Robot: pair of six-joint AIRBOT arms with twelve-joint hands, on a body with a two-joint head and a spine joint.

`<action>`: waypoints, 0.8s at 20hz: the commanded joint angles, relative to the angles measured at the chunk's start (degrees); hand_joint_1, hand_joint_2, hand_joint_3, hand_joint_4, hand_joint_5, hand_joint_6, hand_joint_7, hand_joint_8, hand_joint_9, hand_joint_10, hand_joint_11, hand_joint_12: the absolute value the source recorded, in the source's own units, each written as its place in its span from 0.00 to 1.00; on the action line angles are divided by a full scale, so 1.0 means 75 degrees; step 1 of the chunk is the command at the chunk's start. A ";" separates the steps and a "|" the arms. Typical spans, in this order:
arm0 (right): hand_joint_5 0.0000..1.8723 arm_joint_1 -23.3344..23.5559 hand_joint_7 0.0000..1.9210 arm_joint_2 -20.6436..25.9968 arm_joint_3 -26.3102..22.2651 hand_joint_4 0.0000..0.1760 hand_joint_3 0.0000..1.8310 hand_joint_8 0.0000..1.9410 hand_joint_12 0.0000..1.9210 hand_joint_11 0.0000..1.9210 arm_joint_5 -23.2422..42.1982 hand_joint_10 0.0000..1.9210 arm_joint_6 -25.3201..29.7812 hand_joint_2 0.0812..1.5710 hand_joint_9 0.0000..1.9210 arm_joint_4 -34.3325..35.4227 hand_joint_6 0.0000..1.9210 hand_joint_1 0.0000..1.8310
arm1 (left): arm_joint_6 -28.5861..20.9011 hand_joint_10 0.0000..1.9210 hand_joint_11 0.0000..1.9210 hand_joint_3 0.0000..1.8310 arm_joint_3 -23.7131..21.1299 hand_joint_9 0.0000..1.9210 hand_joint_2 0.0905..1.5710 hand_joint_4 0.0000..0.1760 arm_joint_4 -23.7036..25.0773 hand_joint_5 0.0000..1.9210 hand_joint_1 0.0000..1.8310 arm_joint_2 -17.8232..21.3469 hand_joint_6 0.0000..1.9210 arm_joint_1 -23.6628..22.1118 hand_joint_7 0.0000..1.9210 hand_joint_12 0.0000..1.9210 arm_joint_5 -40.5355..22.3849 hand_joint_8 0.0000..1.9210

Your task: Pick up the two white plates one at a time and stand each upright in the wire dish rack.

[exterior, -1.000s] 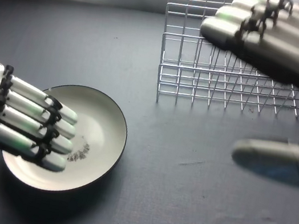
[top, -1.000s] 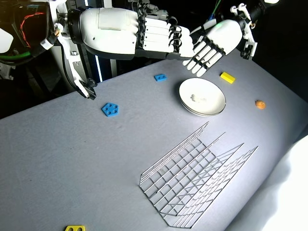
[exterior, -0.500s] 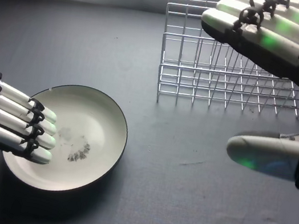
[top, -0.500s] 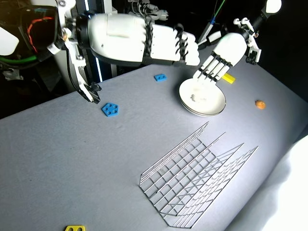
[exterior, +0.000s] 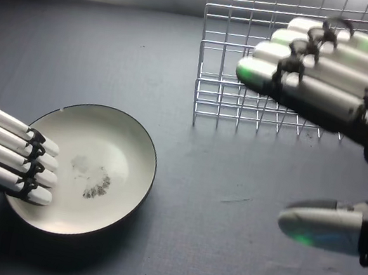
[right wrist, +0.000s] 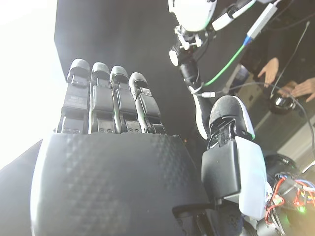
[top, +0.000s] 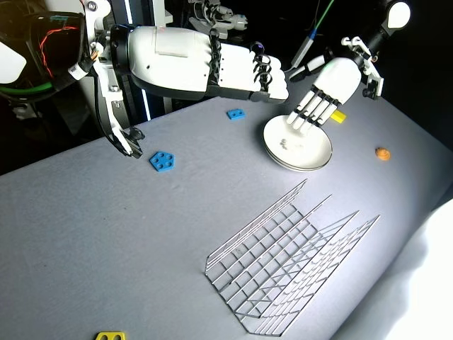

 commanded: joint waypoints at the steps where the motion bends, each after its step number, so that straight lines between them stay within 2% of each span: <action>1: 0.00 0.0035 0.00 -0.0047 0.0029 0.00 0.00 0.00 0.00 0.00 0.0889 0.00 0.0061 0.73 0.00 0.0044 0.00 0.01 | 0.0026 0.00 0.00 0.00 0.0042 0.00 0.65 0.00 -0.0454 0.00 0.00 -0.0024 0.00 0.0013 0.00 0.00 -0.0288 0.00; 6: 0.00 -0.0057 0.00 -0.0402 0.0281 0.00 0.00 0.00 0.00 0.00 0.0899 0.00 0.0063 0.73 0.00 -0.0003 0.00 0.00 | 0.0050 0.00 0.00 0.00 0.0288 0.00 0.65 0.00 -0.0502 0.00 0.00 -0.0163 0.00 0.0107 0.00 0.00 -0.0169 0.00; 12: 0.00 -0.0116 0.00 -0.0553 0.0371 0.00 0.00 0.00 0.00 0.00 0.0662 0.00 -0.0022 0.73 0.00 -0.0108 0.00 0.00 | 0.0049 0.00 0.00 0.00 0.0590 0.00 0.65 0.00 -0.0506 0.00 0.00 -0.0277 0.00 0.0122 0.00 0.00 -0.0151 0.00; 16: 0.01 -0.0148 0.01 -0.0663 0.0374 0.00 0.00 0.00 0.00 0.00 0.0734 0.00 -0.0038 0.73 0.00 -0.0109 0.00 0.06 | 0.0048 0.00 0.00 0.00 0.0706 0.00 0.65 0.00 -0.0460 0.00 0.00 -0.0368 0.00 0.0264 0.00 0.00 -0.0137 0.00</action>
